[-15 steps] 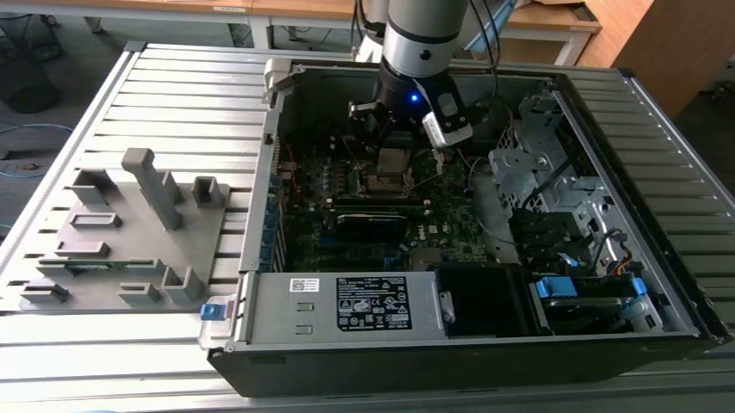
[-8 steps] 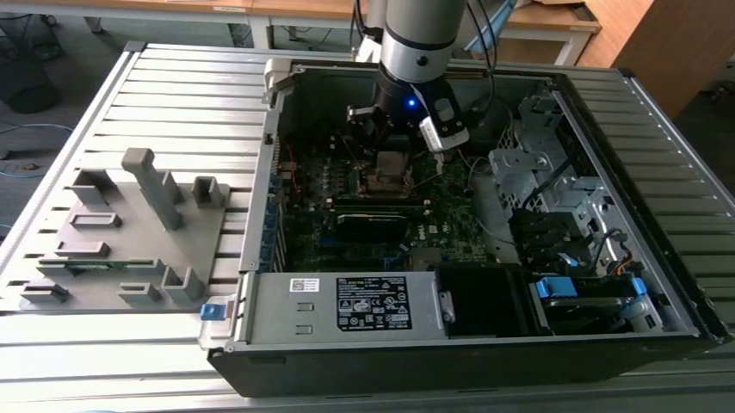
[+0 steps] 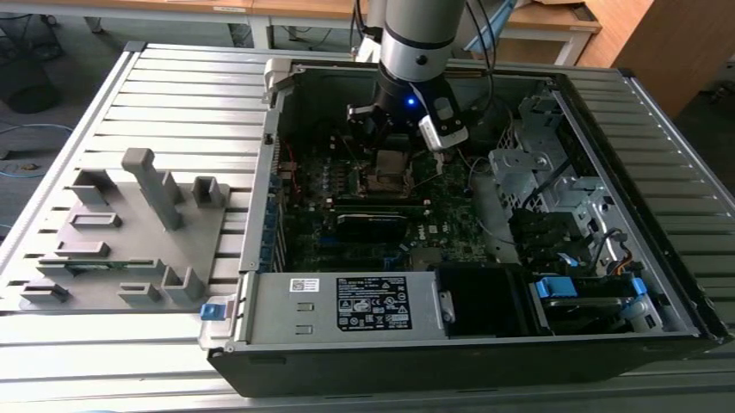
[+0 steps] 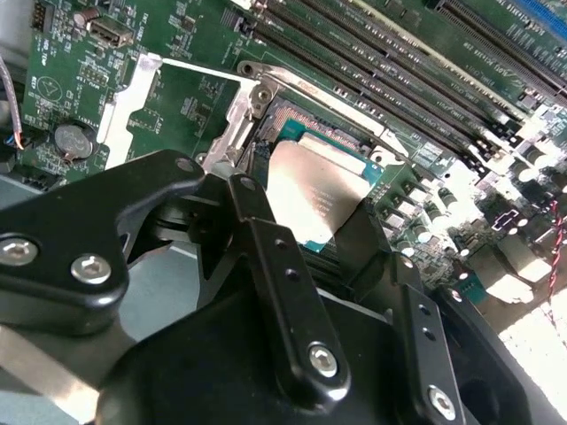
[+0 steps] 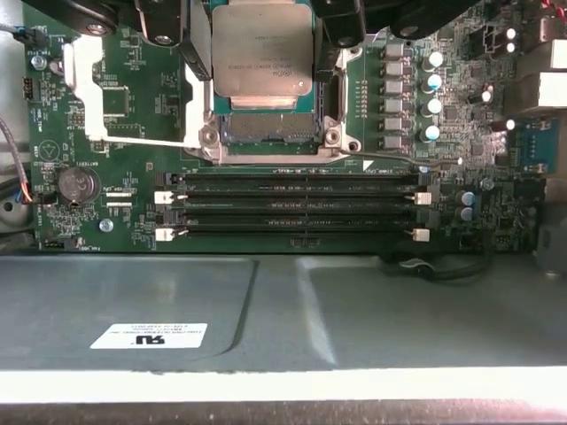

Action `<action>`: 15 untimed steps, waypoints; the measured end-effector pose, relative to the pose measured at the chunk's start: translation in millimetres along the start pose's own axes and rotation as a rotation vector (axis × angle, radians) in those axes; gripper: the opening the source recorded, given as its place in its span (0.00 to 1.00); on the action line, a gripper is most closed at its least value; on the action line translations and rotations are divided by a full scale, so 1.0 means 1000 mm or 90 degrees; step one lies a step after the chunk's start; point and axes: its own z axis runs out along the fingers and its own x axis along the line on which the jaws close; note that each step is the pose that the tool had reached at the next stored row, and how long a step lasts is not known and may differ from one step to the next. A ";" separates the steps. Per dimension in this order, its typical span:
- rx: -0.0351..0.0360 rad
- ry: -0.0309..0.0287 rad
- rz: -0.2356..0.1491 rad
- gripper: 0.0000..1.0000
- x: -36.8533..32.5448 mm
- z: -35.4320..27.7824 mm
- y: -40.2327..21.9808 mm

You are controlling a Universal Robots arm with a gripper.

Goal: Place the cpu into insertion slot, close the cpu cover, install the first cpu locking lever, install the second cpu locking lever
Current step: 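Place the cpu into insertion slot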

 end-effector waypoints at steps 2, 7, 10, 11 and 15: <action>0.0000 0.0000 0.000 0.54 0.0000 0.0007 0.0009; 0.0000 0.0000 0.000 0.54 -0.0001 0.0063 0.0009; 0.0000 0.0000 0.000 0.54 -0.0001 0.0090 0.0011; 0.0001 0.0000 0.000 0.54 0.0000 0.0092 0.0016; 0.0000 0.0000 0.000 0.54 -0.0001 0.0116 0.0023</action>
